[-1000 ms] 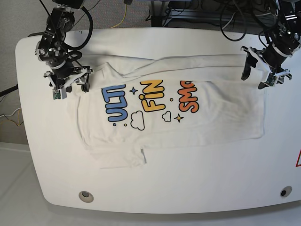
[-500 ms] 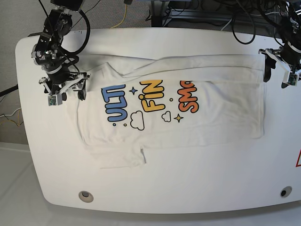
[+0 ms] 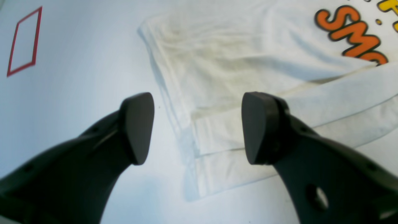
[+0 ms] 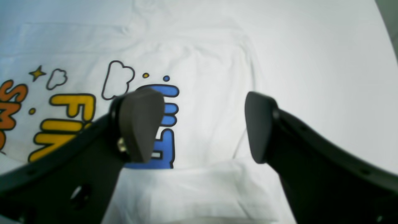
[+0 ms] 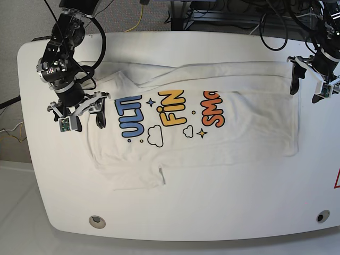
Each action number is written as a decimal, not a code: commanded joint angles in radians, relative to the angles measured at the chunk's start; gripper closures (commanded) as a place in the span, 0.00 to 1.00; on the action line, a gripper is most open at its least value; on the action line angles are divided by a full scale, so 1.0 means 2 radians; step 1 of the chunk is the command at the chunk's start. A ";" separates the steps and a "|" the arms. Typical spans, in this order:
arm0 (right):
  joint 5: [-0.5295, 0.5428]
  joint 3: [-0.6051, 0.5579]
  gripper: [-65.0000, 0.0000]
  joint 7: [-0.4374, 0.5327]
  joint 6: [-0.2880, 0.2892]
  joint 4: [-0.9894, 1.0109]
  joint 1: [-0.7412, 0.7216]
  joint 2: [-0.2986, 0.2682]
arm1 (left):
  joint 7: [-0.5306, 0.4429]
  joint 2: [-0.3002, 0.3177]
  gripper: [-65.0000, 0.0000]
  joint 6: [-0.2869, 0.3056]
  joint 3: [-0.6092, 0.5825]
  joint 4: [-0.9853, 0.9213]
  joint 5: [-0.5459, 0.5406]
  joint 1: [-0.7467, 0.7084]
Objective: Fold the T-shirt properly
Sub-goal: 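Lower both grippers onto the shirt's side edges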
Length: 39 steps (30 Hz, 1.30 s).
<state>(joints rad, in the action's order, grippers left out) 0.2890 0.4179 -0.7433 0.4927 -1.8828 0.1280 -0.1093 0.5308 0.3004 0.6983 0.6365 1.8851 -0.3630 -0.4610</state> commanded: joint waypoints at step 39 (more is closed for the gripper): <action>0.012 -0.015 1.00 0.078 0.010 0.309 -0.103 -0.081 | -0.001 0.016 0.44 -0.008 -0.020 -0.095 0.005 0.077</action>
<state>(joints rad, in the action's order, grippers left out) 0.3183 0.3828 -0.5850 0.5152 -1.2476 -0.0593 -0.2424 0.5594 0.3107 0.6746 0.5911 1.6619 -0.3256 -0.3191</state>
